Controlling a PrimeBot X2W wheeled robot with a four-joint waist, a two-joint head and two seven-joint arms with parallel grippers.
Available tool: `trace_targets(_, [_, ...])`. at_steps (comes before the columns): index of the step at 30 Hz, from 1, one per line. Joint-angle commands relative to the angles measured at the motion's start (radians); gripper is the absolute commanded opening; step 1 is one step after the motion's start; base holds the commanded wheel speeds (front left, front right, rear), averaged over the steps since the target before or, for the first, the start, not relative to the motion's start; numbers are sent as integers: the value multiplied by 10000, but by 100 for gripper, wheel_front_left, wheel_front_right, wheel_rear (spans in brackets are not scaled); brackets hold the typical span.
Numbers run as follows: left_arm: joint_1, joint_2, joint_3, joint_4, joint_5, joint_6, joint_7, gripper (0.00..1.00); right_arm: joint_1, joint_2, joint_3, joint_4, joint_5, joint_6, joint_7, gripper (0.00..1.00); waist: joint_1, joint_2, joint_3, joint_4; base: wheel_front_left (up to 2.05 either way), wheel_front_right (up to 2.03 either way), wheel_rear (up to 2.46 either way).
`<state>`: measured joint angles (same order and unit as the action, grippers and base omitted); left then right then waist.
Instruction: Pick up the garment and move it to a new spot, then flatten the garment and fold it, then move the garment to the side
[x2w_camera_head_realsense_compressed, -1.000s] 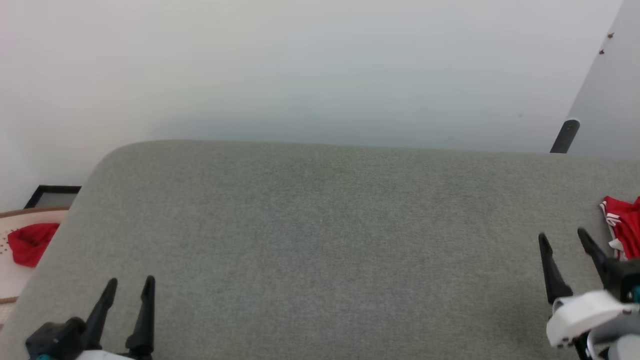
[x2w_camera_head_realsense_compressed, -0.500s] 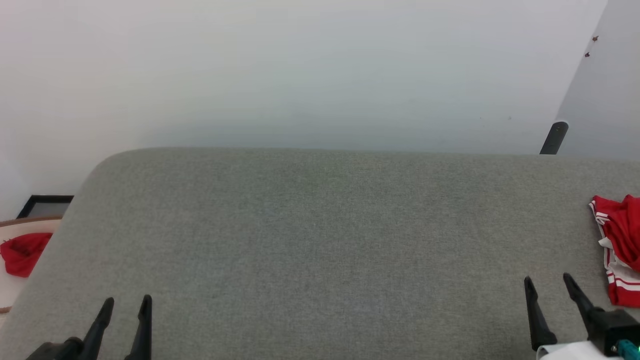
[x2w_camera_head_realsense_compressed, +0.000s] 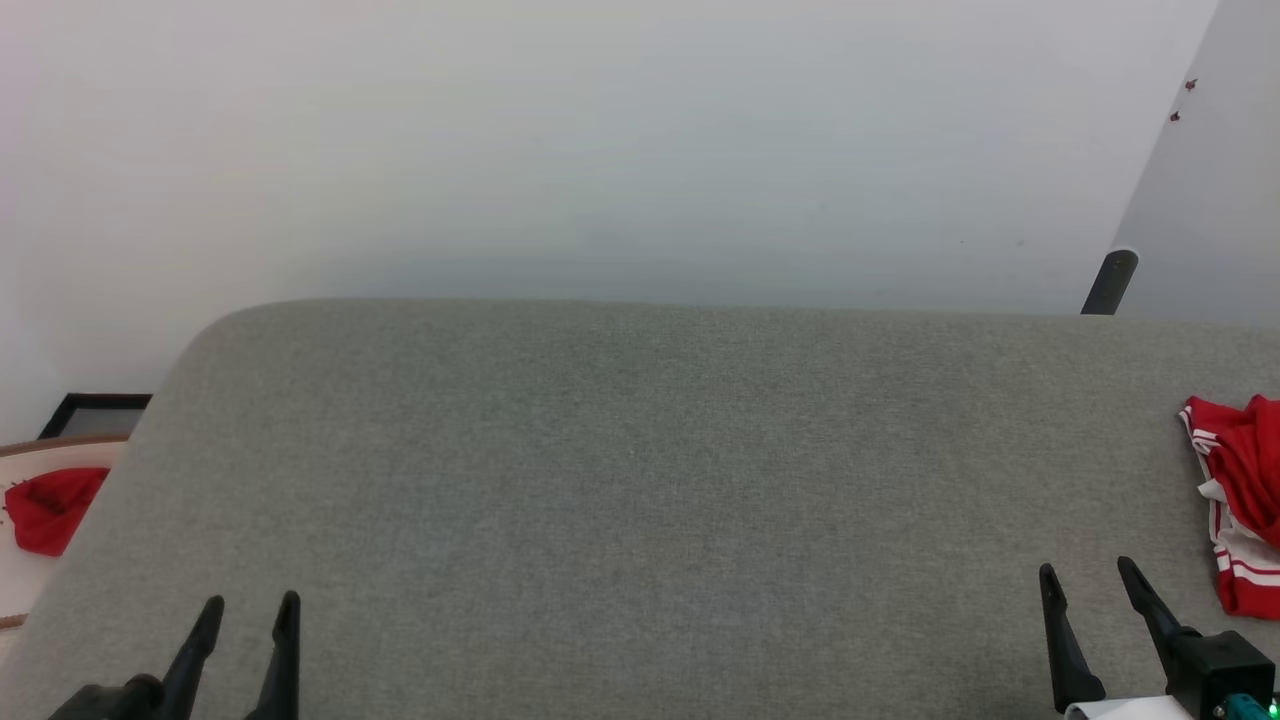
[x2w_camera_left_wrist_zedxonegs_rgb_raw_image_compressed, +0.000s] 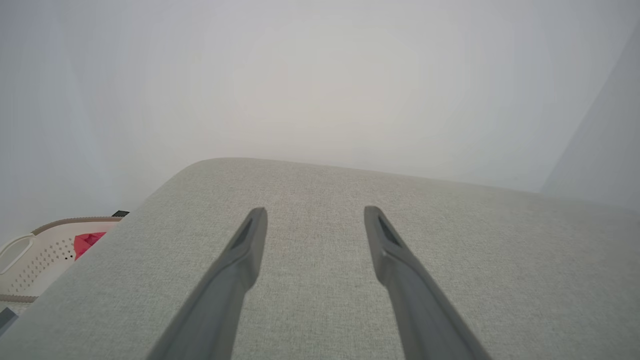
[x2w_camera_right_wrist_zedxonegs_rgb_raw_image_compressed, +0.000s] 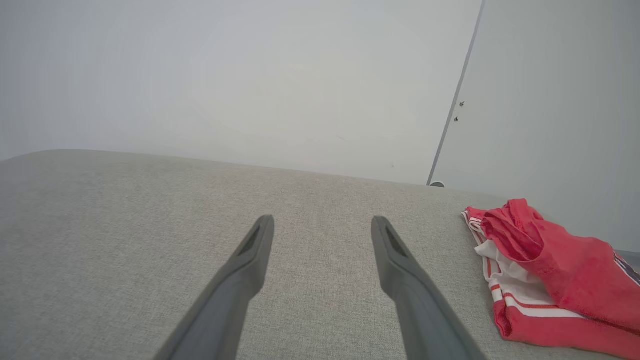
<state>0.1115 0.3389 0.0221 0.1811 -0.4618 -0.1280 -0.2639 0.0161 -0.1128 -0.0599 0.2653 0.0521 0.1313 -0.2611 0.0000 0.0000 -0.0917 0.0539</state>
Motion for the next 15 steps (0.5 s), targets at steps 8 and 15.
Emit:
trace_targets(8, [0, 66, -177, 216, 13, 4, 2, 0, -1, 57, 92, 60, 7, 0, 19, 0, 0, 0, 29, 13, 0, 0, 0])
trace_targets(15, [58, -391, -227, 554, -552, 2, 193, 0, 32, 143, -49, 473, 738, 0, 332, 0, 1, 0, 56, -3, 0, 0, 0])
